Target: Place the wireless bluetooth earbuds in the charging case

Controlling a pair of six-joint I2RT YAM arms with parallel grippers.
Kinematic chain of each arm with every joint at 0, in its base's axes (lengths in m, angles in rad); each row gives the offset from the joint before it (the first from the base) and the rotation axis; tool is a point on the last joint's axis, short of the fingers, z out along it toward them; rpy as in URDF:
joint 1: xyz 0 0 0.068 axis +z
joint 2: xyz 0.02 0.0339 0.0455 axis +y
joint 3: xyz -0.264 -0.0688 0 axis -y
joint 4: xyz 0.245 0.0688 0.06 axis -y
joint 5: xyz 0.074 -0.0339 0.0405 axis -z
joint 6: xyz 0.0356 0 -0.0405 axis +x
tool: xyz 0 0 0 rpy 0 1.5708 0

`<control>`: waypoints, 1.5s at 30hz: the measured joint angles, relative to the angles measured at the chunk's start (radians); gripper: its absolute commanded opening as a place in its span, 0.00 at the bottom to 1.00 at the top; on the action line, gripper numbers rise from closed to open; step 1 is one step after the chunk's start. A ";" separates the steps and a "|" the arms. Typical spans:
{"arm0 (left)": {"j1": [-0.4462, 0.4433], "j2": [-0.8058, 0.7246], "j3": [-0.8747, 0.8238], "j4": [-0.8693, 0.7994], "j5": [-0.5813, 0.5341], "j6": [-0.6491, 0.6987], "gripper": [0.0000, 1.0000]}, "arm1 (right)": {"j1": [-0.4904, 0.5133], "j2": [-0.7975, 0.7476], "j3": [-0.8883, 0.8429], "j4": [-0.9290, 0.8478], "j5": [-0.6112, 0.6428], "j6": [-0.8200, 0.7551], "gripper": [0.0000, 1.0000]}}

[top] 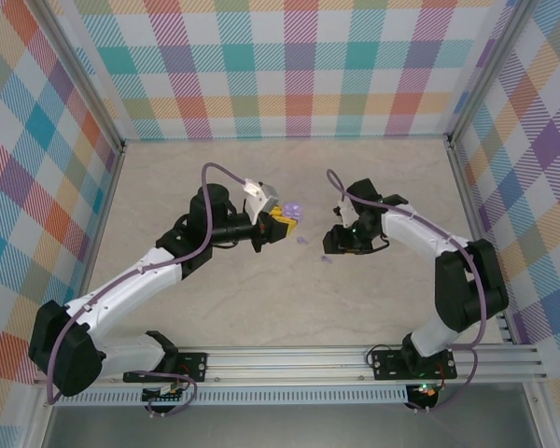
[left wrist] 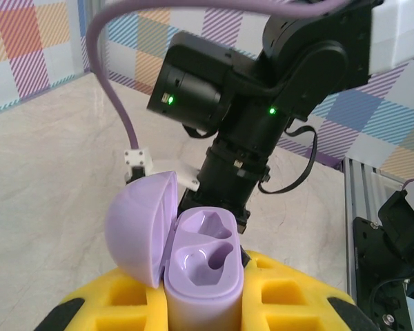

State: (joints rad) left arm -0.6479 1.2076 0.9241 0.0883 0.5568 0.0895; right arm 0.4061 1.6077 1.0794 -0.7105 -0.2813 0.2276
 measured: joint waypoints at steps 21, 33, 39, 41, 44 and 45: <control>0.000 -0.005 -0.005 -0.007 -0.021 -0.023 0.09 | 0.123 0.257 0.166 -0.040 0.166 -0.199 0.41; 0.000 -0.005 -0.005 -0.007 -0.021 -0.023 0.09 | 0.151 0.298 0.200 -0.055 0.260 -0.207 0.37; 0.000 -0.005 -0.005 -0.007 -0.021 -0.023 0.09 | 0.160 0.321 0.208 -0.059 0.278 -0.207 0.35; 0.000 -0.005 -0.005 -0.007 -0.021 -0.023 0.09 | 0.166 0.327 0.213 -0.063 0.290 -0.207 0.34; 0.000 -0.005 -0.005 -0.007 -0.021 -0.026 0.09 | 0.170 0.329 0.217 -0.068 0.302 -0.206 0.31; 0.000 -0.005 -0.005 -0.007 -0.021 -0.027 0.09 | 0.171 0.329 0.217 -0.069 0.308 -0.206 0.31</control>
State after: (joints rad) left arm -0.6476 1.2030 0.9195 0.0814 0.5362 0.0628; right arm 0.5774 1.9369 1.2964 -0.7795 0.0265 0.0212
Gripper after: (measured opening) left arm 0.188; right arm 0.318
